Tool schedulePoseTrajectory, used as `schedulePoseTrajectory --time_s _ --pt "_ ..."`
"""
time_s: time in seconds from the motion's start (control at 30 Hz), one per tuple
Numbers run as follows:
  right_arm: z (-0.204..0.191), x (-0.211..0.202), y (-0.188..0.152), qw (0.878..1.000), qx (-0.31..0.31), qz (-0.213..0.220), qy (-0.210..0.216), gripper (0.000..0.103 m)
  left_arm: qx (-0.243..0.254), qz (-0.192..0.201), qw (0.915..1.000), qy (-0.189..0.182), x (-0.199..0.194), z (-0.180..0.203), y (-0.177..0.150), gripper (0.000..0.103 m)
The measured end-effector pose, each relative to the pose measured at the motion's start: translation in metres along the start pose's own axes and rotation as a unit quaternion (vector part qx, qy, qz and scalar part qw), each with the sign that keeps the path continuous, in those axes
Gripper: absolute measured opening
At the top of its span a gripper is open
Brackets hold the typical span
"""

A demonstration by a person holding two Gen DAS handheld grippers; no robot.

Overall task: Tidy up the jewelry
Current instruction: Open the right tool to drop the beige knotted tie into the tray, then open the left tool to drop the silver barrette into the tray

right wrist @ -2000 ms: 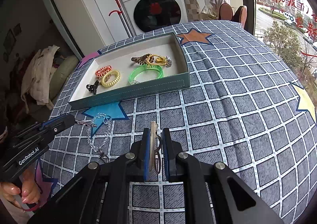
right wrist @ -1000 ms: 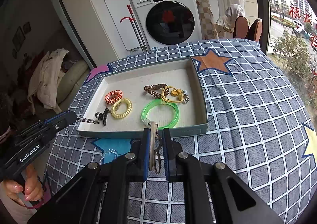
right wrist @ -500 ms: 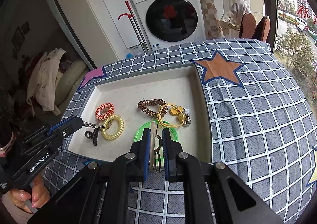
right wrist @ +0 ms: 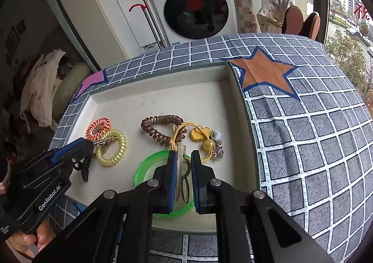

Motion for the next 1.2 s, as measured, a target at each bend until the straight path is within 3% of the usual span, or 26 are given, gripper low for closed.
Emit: schedulePoseTrajectory --time_s 0.27,0.33,0.37,0.4,0.7,1.03,1.07,1.1,1.13,1.17,1.2 --pt "0.004 0.007 -0.003 1.000 -0.002 0.000 -0.008 0.015 0.015 -0.004 0.9996 0.022 0.010 0.003 -0.004 0.031" --pt "0.003 0.007 -0.003 1.000 -0.003 -0.004 -0.008 0.024 0.018 -0.007 0.9995 0.026 0.012 0.004 -0.005 0.031" --pt "0.003 0.007 -0.003 1.000 -0.001 -0.005 -0.007 0.037 0.017 -0.007 0.9995 0.027 0.012 0.005 -0.005 0.031" --pt "0.004 0.006 -0.003 1.000 0.000 -0.001 -0.008 0.043 0.016 -0.008 0.9995 0.027 0.011 0.005 -0.006 0.031" --pt "0.003 -0.019 -0.009 1.000 0.010 0.017 0.005 0.050 0.018 0.010 0.9983 0.054 0.003 0.004 -0.005 0.031" --pt "0.002 -0.035 -0.012 1.000 0.018 0.022 0.010 0.050 0.026 0.003 0.9973 0.068 0.006 0.003 0.000 0.031" --pt "0.002 -0.036 -0.012 1.000 0.018 0.023 0.011 0.050 0.025 0.004 0.9971 0.071 0.005 0.002 0.001 0.040" --pt "0.002 -0.037 -0.012 0.999 0.019 0.023 0.012 0.050 0.023 0.006 0.9968 0.076 0.004 0.001 0.002 0.075" --pt "0.002 -0.037 -0.012 0.999 0.019 0.024 0.012 0.050 0.017 0.013 0.9963 0.083 0.001 -0.001 0.004 0.094" --pt "0.002 -0.038 -0.012 0.999 0.019 0.024 0.013 0.050 0.012 0.027 0.9952 0.093 -0.005 -0.004 0.006 0.103" --pt "0.002 -0.040 -0.013 0.999 0.018 0.025 0.012 0.050 0.010 0.042 0.9941 0.100 -0.010 -0.005 0.008 0.103"
Point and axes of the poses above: each gripper's, at about its wrist camera, not at the fingertips, and x roughly the way its jaws point, z to its right, y to its top, the point moved 7 cm from there along x, roughly the way its jaws point, and after that the axes turned 5 degrees about x, right-handed, at the moved point
